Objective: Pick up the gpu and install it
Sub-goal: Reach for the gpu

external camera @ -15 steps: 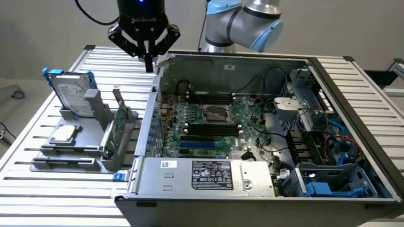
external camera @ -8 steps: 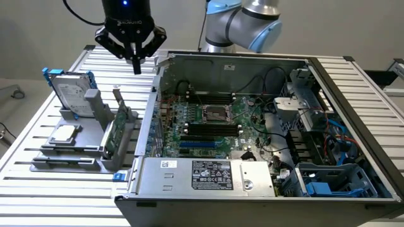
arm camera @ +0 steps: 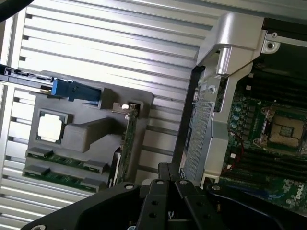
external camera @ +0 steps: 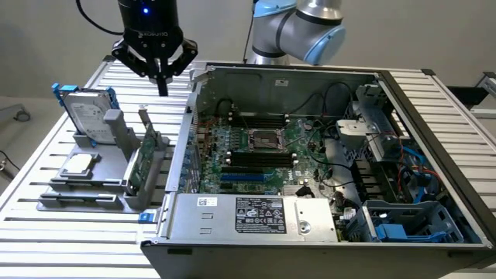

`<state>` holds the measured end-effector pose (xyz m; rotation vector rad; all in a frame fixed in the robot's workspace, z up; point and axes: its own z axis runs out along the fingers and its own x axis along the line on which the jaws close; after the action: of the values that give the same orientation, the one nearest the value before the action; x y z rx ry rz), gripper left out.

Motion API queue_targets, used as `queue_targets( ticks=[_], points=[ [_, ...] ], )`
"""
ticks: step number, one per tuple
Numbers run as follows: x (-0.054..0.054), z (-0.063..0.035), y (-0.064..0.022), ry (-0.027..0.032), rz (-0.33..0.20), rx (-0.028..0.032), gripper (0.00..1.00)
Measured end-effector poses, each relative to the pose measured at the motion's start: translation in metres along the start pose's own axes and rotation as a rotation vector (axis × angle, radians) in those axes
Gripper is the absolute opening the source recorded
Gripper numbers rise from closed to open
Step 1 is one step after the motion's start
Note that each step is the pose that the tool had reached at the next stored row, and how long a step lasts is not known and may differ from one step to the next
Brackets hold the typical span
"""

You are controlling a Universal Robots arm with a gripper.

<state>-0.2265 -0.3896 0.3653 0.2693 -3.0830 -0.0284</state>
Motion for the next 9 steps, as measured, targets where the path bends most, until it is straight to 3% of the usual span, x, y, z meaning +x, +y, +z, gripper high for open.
queue_targets(
  ticks=[4, 9],
  points=[
    [0.004, 0.0062, 0.0013, 0.0008, 0.030, 0.0073, 0.11],
    [0.026, 0.0111, 0.0051, 0.0012, 0.031, 0.0073, 0.11]
  ],
)
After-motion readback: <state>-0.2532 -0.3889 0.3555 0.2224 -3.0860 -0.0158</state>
